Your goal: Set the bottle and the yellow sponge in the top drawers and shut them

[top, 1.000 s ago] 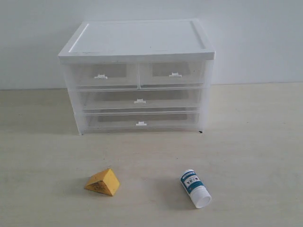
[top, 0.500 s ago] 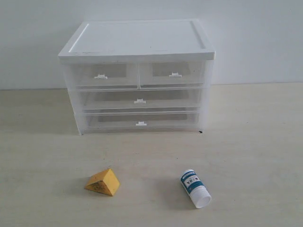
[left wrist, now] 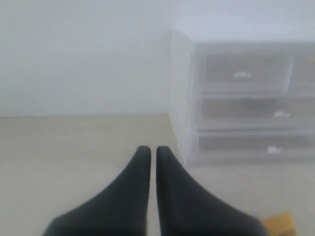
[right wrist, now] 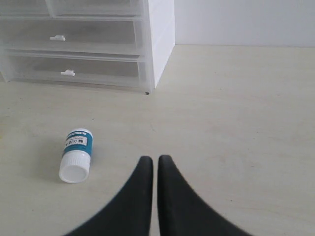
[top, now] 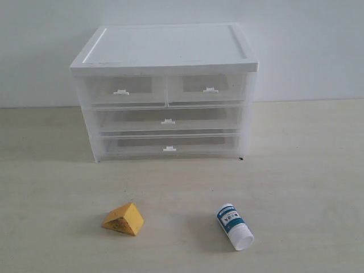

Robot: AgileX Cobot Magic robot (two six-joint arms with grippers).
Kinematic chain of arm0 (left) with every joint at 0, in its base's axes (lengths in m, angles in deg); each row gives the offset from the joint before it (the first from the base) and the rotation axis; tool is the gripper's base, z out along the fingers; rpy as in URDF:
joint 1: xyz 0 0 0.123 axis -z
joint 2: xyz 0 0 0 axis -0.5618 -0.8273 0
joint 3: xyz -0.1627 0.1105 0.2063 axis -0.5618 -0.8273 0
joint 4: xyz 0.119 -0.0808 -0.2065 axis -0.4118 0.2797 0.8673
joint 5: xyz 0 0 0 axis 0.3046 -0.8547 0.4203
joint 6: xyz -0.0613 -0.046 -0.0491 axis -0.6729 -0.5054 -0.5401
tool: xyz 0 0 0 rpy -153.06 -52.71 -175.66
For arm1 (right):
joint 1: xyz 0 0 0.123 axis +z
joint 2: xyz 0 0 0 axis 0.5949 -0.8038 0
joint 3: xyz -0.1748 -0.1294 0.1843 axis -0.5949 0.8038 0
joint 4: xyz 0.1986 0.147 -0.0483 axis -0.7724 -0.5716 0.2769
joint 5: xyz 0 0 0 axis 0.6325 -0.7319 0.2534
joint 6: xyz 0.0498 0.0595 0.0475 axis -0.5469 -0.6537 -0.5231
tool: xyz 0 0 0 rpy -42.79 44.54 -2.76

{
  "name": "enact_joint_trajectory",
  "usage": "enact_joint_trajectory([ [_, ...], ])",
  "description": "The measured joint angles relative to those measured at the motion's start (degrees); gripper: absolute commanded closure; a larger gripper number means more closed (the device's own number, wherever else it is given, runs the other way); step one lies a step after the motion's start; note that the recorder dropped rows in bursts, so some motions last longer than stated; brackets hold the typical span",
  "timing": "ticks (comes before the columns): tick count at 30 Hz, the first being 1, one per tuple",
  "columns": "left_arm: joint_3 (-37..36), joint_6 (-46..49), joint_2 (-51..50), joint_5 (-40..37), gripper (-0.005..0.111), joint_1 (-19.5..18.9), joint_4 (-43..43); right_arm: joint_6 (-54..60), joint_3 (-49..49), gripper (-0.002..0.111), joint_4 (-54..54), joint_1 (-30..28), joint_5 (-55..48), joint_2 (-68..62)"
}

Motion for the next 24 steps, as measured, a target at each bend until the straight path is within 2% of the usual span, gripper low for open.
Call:
enact_joint_trajectory([
  [3,0.0,-11.65,0.0,9.65,0.103,0.0,7.95,0.0,0.0,0.108,0.0,0.0,0.0,0.0],
  [5,0.0,-18.48,0.0,14.13,0.103,0.0,10.02,0.0,0.0,0.108,0.0,0.0,0.0,0.0],
  [6,0.0,-20.4,0.0,15.06,0.103,0.0,10.31,0.0,0.0,0.108,0.0,0.0,0.0,0.0],
  [8,0.0,-32.31,0.0,15.55,0.103,0.0,10.71,0.0,0.0,0.108,0.0,0.0,0.0,0.0],
  [10,0.0,-40.18,0.0,13.91,0.103,0.0,10.71,0.0,0.0,0.108,0.0,0.0,0.0,0.0],
  [13,0.0,-44.8,0.0,13.42,0.103,0.0,10.71,0.0,0.0,0.108,0.0,0.0,0.0,0.0],
  [17,0.83,-46.44,-0.36,13.56,0.103,0.11,9.91,0.0,0.0,0.108,0.0,0.0,0.0,0.0],
  [24,14.21,-46.84,-12.0,8.43,0.103,5.29,-2.47,0.0,0.0,0.108,0.0,0.0,0.0,0.0],
])
